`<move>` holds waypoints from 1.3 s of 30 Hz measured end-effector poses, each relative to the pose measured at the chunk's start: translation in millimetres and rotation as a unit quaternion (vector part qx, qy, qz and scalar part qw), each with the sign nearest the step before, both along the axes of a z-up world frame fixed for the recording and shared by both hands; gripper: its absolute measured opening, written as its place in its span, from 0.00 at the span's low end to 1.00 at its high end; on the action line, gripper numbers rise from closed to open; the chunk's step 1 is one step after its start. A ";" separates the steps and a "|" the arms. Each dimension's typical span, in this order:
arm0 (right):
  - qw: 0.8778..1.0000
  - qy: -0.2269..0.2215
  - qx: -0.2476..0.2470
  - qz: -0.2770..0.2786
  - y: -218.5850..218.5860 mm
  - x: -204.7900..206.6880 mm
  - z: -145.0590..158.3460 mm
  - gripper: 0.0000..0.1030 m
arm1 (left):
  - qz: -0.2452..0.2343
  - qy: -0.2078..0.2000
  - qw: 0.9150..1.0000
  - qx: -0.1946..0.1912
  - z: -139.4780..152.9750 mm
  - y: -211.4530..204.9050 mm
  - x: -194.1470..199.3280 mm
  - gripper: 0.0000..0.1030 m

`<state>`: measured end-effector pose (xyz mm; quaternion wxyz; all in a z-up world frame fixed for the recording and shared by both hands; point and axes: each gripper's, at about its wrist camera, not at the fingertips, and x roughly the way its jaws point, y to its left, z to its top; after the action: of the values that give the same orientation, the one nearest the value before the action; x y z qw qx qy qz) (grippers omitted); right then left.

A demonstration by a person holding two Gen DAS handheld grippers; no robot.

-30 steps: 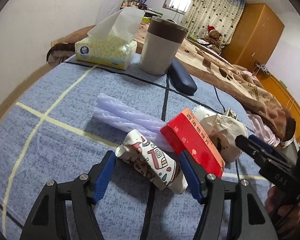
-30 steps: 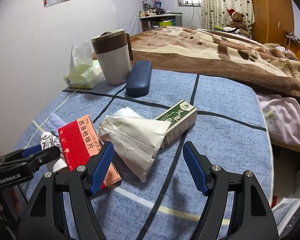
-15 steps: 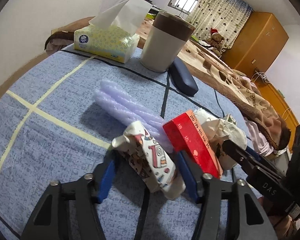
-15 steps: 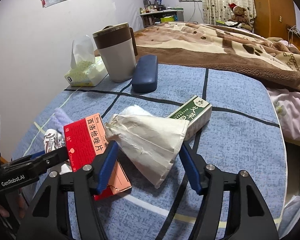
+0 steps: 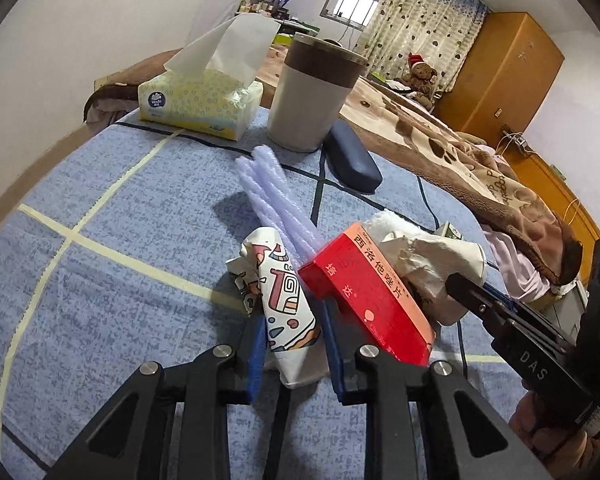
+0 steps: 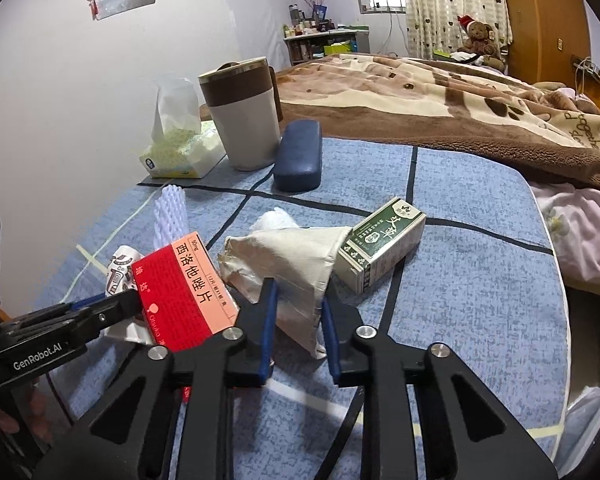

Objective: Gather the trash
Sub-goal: 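Grasp the patterned snack wrapper with the left tool while the right tool grasps the white paper bag, then carry the wrapper and paper bag over the bin and open both tools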

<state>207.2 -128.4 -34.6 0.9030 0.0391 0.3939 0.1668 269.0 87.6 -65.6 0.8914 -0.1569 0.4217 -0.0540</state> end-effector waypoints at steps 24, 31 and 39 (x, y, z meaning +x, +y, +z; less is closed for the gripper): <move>0.999 -0.044 0.021 -0.016 -11.5 -43.2 20.7 0.10 | -0.018 -0.033 0.999 0.022 26.6 -10.3 -47.5 0.20; 0.997 -0.061 0.031 -0.032 -24.2 -59.3 31.1 0.09 | -0.035 -0.049 0.998 0.024 42.9 -23.8 -65.4 0.20; 0.995 -0.081 0.038 -0.046 -43.1 -81.3 42.2 0.08 | -0.060 -0.073 0.995 0.027 62.6 -48.7 -88.2 0.20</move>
<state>125.9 -171.5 7.6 0.9366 0.0783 0.3103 0.1424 180.8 38.9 -3.0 0.9187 -0.1028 0.3659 -0.1073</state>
